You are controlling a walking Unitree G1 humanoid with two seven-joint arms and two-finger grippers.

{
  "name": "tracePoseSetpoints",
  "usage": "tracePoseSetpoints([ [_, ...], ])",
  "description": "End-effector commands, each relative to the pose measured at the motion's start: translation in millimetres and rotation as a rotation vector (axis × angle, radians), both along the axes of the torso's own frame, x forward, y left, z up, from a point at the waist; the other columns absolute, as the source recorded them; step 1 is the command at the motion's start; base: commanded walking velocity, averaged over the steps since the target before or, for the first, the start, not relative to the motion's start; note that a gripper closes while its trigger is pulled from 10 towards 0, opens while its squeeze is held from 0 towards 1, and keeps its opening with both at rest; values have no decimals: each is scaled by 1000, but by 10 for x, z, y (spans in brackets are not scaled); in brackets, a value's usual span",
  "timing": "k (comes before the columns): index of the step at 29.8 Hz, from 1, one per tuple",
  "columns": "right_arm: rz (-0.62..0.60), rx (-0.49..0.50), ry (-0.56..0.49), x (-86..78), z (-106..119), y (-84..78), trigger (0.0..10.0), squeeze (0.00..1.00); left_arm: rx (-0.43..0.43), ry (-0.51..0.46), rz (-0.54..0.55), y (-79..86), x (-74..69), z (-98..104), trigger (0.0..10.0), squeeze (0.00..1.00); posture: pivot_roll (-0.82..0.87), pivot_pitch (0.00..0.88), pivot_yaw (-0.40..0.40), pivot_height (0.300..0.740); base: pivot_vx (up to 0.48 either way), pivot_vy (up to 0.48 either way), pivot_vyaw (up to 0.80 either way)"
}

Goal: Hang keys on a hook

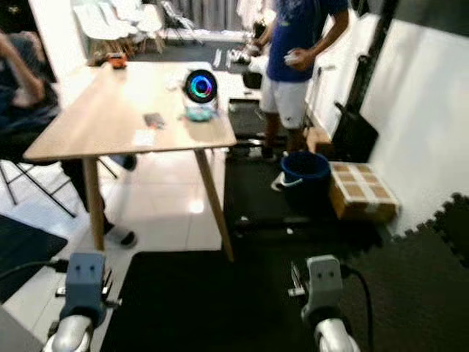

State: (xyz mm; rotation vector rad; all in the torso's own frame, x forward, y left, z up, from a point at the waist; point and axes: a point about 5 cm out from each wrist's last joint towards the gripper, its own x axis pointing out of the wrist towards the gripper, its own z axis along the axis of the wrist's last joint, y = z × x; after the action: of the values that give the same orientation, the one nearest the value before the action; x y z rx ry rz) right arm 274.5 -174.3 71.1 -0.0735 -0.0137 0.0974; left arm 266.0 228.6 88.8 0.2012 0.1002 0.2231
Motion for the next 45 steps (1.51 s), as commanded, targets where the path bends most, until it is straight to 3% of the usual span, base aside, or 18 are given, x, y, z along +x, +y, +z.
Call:
tracePoseSetpoints([
  [1,3,4,3,-6,-9,8,10000,0,12,24,11,39,-42,-49,10000,0,75,113,22,740,0,0,0],
  [10,7,0,2,-7,-12,15,10000,0,17,17,10,35,-37,-42,10000,0,75,116,22,740,0,0,0],
  [45,12,-13,3,-18,-22,17,10000,0,22,10,21,40,-47,-36,10000,0,76,121,21,740,340,0,0],
])
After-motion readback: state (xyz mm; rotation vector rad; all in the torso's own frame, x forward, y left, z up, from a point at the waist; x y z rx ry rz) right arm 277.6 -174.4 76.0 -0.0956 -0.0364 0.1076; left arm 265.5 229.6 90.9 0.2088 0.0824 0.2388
